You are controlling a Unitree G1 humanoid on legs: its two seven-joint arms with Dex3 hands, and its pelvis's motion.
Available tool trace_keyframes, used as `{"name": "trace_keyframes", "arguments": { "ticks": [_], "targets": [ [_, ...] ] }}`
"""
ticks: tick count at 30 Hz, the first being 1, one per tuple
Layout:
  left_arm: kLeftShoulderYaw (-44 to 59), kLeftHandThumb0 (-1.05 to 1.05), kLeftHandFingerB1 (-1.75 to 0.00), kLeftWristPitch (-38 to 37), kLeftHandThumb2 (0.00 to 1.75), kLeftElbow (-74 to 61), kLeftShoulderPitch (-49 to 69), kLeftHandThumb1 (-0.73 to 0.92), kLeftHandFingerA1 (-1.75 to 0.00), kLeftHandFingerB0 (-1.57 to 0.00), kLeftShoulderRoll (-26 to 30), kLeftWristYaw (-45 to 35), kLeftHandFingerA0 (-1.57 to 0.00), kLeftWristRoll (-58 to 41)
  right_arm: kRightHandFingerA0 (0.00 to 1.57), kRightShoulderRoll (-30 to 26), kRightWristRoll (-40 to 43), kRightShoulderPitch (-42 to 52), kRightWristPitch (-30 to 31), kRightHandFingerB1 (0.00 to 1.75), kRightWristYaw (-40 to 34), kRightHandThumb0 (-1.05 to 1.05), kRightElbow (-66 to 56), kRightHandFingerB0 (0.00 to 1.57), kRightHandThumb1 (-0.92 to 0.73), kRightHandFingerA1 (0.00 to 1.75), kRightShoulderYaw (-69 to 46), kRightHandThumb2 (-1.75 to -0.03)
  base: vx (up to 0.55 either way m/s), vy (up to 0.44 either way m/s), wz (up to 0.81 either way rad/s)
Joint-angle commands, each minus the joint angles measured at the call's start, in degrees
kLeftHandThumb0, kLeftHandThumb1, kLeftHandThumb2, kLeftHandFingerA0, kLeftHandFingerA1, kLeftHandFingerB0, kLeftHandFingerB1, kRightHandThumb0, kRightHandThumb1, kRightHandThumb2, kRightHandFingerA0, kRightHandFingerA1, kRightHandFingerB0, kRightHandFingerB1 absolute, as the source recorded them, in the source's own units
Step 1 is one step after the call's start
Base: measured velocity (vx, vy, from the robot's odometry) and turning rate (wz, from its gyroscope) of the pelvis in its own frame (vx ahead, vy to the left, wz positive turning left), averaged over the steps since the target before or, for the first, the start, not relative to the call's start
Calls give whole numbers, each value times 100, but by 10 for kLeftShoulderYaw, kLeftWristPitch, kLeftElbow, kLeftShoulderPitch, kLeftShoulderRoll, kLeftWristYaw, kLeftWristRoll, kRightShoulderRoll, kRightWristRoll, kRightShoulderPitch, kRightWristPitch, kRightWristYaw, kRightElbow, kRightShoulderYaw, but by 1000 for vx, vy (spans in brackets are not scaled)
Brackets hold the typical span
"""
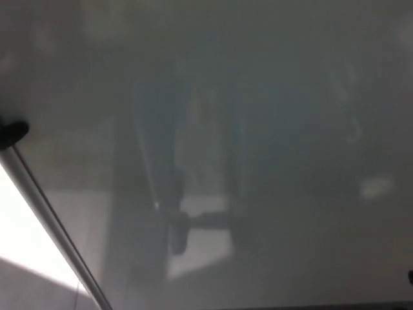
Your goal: A white board is being place on the right hand side and parallel to the robot and the robot uses its left hand to grab on the leftside of the whiteboard and drag the whiteboard from the right hand side to the left hand side
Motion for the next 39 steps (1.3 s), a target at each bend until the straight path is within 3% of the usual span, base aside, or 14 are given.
{"name": "trace_keyframes", "arguments": {
  "ticks": [1, 5, 6, 10, 13, 14, 15, 16, 18, 19, 36, 37, 38, 39],
  "targets": [
    [17, -12, -161, 2, 57, -12, 0, 64, -175, -64, 18, -15, -82, -35, 56, 1, 3, 5, -7, 50, -4, -61, 2, 24, -69, 65, -4, -110, 0, 0, 0],
    [20, -10, -165, 7, 56, -16, 2, 64, -175, -63, 18, -9, -80, -35, 55, 4, 12, 4, -5, 50, 3, -62, 2, 24, -69, 64, -10, -109, 0, 0, 0],
    [22, -14, -159, -21, 58, -20, 23, 64, -175, -65, 30, -12, -76, -23, 55, 4, 6, 8, -10, 42, -1, -74, 2, 37, -83, 49, -5, -69, 0, 0, 0],
    [29, -11, -164, -35, 57, 3, 21, 65, -175, -64, 45, -22, -76, -24, 56, 4, 1, 6, -12, 42, -7, -73, 3, 38, -84, 49, -3, -69, 0, 0, 0],
    [46, -10, -163, -43, 58, 36, 11, 64, -175, -68, 55, -46, -79, -44, 56, 3, -3, 6, -12, 42, -13, -72, 3, 37, -85, 48, 0, -69, 0, 0, 0],
    [51, -10, -159, -35, 57, 41, 11, 63, -175, -69, 60, -44, -78, -47, 55, 2, -4, 6, -12, 49, -13, -64, 4, 23, -71, 64, 1, -111, 0, 0, 0],
    [52, -10, -159, -35, 57, 43, 11, 63, -175, -69, 60, -44, -78, -47, 55, 2, -4, 6, -12, 49, -13, -64, 4, 23, -71, 64, 1, -111, 0, 0, 0],
    [59, -7, -161, -40, 58, 50, 16, 66, -175, -64, 75, -53, -75, -49, 57, 2, -2, 7, -12, 42, -13, -70, 3, 41, -88, 47, 0, -66, 0, 0, 0],
    [62, -6, -164, -43, 59, 57, 16, 67, -175, -62, 81, -58, -75, -49, 57, 3, -3, 8, -12, 42, -13, -71, 3, 41, -88, 47, 0, -66, 0, 0, 0],
    [66, -13, -159, -57, 58, 74, 18, 66, -175, -64, 96, -61, -76, -43, 55, 3, -2, 8, -8, 49, -11, -64, 4, 24, -70, 64, 0, -110, 0, 0, 0],
    [98, -13, -152, -65, 56, 195, -14, 59, -175, -72, 153, -87, -78, -58, 54, 2, -9, 6, -10, 49, -17, -64, 6, 23, -70, 64, 5, -110, 0, 0, 1],
    [93, -15, -152, -80, 57, 201, -13, 60, -175, -72, 158, -81, -79, -47, 56, 3, -8, 6, -10, 42, -18, -72, 5, 37, -84, 48, 5, -69, 0, 0, 6],
    [92, -15, -152, -81, 57, 203, -13, 60, -175, -72, 160, -79, -79, -45, 54, 3, -8, 7, -11, 49, -18, -64, 5, 24, -71, 64, 5, -110, 0, 0, 7],
    [93, -15, -151, -80, 56, 207, -13, 60, -175, -73, 163, -81, -78, -47, 54, 3, -10, 9, -14, 50, -18, -64, 4, 23, -71, 64, 6, -111, 0, 0, 0]
  ]
}}
